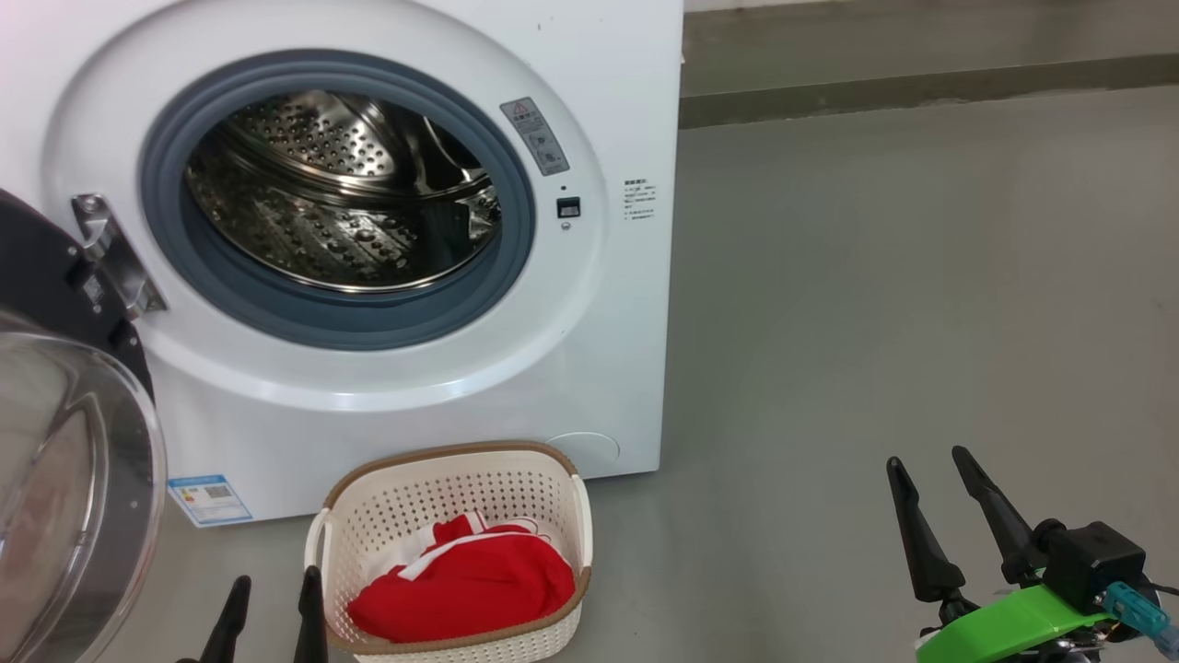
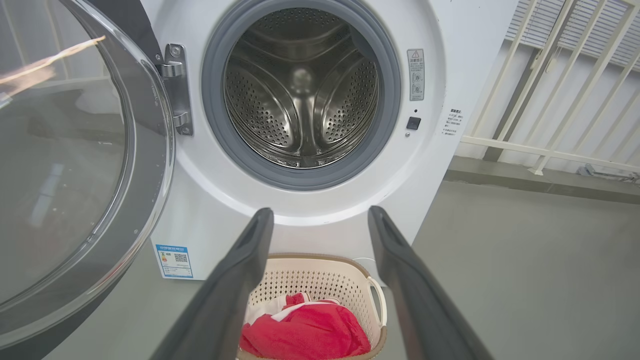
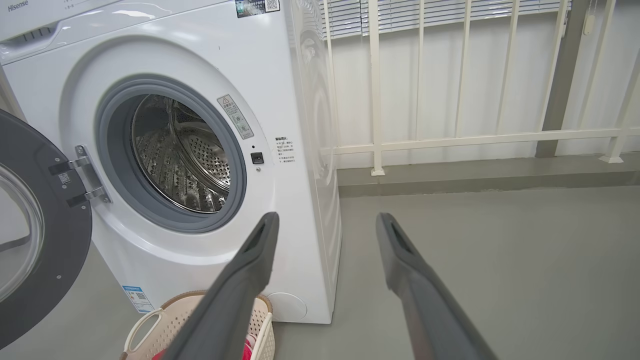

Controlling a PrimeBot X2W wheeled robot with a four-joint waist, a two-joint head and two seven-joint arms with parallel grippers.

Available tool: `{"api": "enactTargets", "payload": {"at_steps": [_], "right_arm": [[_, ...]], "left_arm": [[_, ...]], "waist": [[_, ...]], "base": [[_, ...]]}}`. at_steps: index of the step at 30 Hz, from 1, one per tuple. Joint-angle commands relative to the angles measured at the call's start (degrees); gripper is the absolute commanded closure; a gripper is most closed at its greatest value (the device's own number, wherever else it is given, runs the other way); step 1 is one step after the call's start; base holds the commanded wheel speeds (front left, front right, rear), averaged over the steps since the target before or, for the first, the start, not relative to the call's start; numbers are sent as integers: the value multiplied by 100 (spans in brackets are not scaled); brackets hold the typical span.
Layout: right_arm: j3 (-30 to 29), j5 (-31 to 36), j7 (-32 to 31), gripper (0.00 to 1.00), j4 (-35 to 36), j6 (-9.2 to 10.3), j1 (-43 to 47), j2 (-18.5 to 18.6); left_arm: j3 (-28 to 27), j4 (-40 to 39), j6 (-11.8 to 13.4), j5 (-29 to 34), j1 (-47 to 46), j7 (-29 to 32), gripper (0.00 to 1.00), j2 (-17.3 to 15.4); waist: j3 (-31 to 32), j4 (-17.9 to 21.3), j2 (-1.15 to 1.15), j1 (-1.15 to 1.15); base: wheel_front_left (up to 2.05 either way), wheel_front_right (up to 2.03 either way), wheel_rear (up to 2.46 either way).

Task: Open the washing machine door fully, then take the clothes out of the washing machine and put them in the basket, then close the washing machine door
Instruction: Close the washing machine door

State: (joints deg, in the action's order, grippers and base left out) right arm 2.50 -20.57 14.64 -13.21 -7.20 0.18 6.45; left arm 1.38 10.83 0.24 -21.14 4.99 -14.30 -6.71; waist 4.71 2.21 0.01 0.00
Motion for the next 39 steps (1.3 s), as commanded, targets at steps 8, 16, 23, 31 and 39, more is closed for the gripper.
{"api": "enactTargets", "payload": {"at_steps": [8, 16, 23, 31, 39], "right_arm": [[138, 17, 36, 0, 146, -29, -140, 25], [255, 3, 36, 0, 183, -29, -210, -26], [344, -10, 36, 0, 207, -29, -329, -56], [441, -20, 36, 0, 224, -29, -417, -93], [488, -28, 36, 0, 241, -29, -438, -146]], "left_arm": [[-223, -289, 145, 172, -158, -69, 0, -107], [-257, -531, 238, 167, -143, -16, 0, -171], [-266, -727, 363, 222, -146, 113, 0, -250], [-255, -968, 544, 319, -128, 286, 0, -312], [-293, -1123, 684, 370, -71, 428, 0, -388]], "waist": [[10, -419, -1, 0], [5, -976, -1, 0], [-22, -1514, -1, 0], [-9, -2087, -1, 0], [37, -2566, -1, 0]], "base": [[0, 0, 0], [0, 0, 0], [0, 0, 0], [0, 0, 0], [0, 0, 0]]}}
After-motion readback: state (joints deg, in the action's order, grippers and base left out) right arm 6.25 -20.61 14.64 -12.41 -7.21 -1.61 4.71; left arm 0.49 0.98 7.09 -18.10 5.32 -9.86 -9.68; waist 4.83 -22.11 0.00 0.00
